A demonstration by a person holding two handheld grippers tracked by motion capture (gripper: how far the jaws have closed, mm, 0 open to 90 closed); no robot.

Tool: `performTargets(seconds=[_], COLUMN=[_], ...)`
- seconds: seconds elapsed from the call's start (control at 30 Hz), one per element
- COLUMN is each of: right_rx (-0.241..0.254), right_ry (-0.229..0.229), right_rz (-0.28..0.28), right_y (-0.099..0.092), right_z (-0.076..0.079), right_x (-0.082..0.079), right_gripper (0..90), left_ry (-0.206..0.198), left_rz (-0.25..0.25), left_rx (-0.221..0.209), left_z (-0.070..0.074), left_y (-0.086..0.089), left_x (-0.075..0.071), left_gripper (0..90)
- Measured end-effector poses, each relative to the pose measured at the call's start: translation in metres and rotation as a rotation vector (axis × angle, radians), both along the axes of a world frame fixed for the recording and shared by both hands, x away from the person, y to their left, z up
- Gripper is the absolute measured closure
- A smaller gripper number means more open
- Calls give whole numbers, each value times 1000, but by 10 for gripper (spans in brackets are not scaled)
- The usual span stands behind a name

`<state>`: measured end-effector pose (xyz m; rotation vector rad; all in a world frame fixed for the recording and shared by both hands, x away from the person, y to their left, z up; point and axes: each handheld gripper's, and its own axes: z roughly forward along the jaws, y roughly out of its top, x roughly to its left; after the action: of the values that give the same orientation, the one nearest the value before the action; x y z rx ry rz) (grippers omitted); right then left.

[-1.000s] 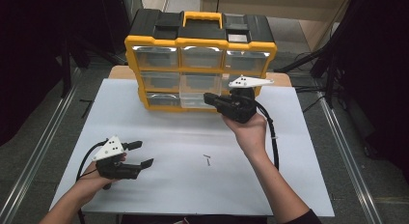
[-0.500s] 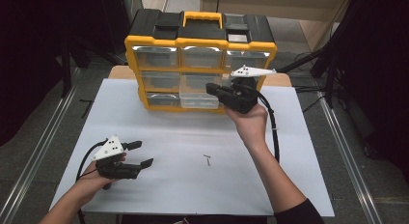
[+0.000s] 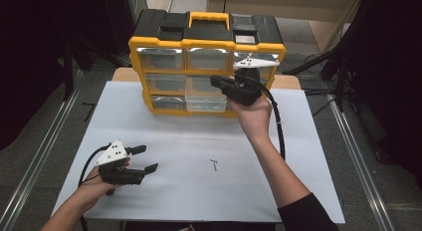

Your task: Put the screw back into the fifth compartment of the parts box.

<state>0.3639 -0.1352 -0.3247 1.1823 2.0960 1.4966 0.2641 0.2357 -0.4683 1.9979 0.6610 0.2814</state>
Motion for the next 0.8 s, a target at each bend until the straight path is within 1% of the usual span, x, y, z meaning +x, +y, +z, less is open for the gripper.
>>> performTargets(seconds=[0.2,0.27,0.37,0.57,0.8], right_rx=[2,1,5,1,-14], right_ry=[9,3,12,18,27], right_rz=[-18,-25,-29,-43,-43], right_y=[4,5,8,14,18], right_z=[-4,-5,-7,-12,-18], right_x=[7,9,12,17,21], right_gripper=[889,890,889,887,885], left_ry=[0,0,1,-2,-2], left_rz=[1,-1,-1,-4,0], left_rx=[0,0,-1,-3,-9], left_z=[0,0,0,0,0], left_y=[0,0,0,0,0], left_x=[0,0,0,0,0], left_gripper=[241,241,241,240,240])
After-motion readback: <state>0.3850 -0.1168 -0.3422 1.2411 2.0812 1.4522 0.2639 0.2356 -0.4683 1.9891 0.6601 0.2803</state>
